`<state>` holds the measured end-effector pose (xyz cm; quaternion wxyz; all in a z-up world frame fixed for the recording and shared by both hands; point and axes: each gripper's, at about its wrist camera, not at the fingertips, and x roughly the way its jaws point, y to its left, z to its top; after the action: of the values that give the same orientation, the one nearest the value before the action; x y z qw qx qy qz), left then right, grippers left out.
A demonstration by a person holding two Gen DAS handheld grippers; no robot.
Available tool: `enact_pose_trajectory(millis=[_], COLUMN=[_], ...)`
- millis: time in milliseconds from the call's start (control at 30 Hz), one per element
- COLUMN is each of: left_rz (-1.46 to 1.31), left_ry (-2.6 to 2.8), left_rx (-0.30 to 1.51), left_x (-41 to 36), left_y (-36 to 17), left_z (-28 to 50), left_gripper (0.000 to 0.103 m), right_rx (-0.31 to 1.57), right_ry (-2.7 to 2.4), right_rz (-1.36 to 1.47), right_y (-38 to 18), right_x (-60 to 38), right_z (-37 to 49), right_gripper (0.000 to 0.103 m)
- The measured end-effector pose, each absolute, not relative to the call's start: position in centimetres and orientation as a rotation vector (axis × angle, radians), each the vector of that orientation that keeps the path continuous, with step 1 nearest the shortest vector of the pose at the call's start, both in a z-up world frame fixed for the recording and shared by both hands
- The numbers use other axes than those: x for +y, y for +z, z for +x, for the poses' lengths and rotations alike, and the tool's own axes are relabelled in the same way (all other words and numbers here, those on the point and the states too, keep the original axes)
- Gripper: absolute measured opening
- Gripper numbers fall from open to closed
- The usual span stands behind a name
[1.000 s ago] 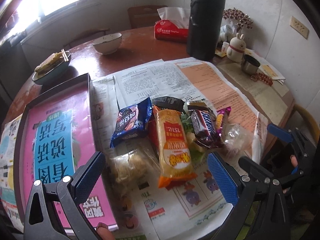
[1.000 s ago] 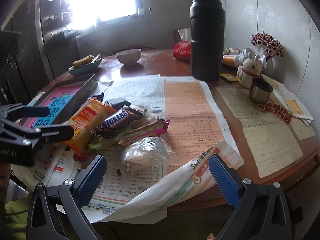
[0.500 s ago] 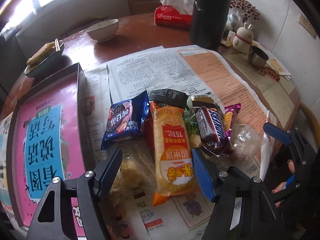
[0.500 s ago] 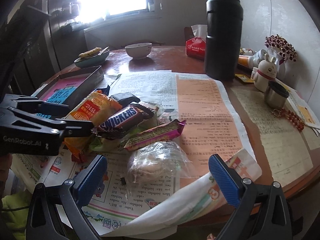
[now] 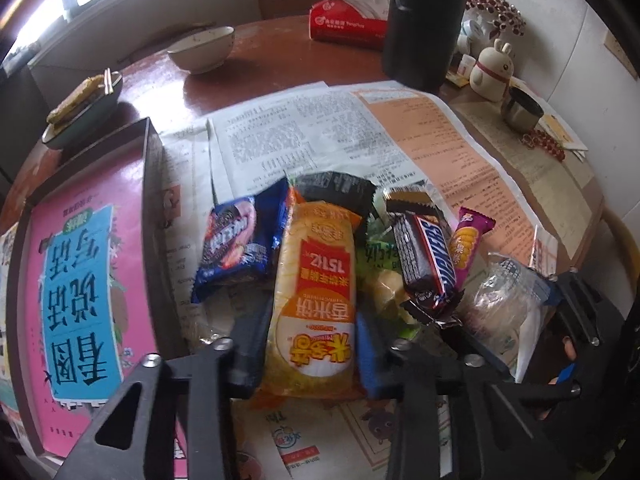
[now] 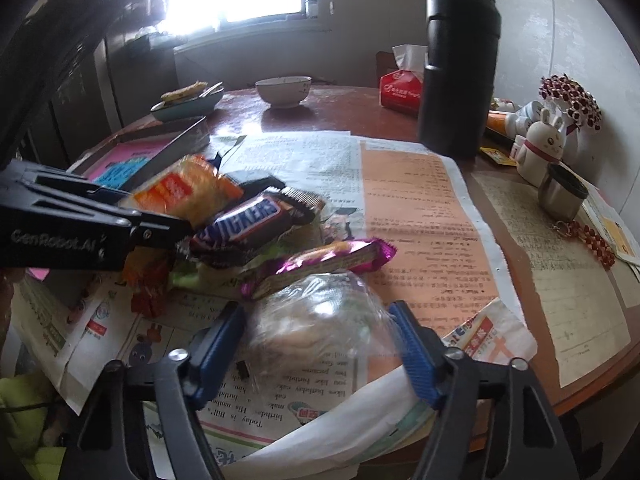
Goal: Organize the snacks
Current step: 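Grasp the yellow wafer pack with the left tool while the right tool grasps the clear cookie bag, then carry the wafer pack and cookie bag over the pink tray with both tools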
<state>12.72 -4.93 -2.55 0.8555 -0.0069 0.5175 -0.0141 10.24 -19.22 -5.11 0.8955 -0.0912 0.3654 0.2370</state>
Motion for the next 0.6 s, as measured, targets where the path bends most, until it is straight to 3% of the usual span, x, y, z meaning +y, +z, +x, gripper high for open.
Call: enact_pose_trajectory(millis=[133,600], left_rz=[-0.023,-0.101], left_ry=[-0.044,-0.089], left_rx=[1.072,0.997], left_x=[-4.8,-3.0], left_y=[-2.3,0.5], left_z=[12.4,10.1], left_gripper=[0.035,0.035], right_rx=[0.751,0.719], right_ry=[0.522,0.531], right_rz=[-0.175,-0.035], right_y=[-5.2,-3.6], right_x=[-19.1,-22.1], right_z=[10.0,9.5], right_gripper=[0.049,0.044])
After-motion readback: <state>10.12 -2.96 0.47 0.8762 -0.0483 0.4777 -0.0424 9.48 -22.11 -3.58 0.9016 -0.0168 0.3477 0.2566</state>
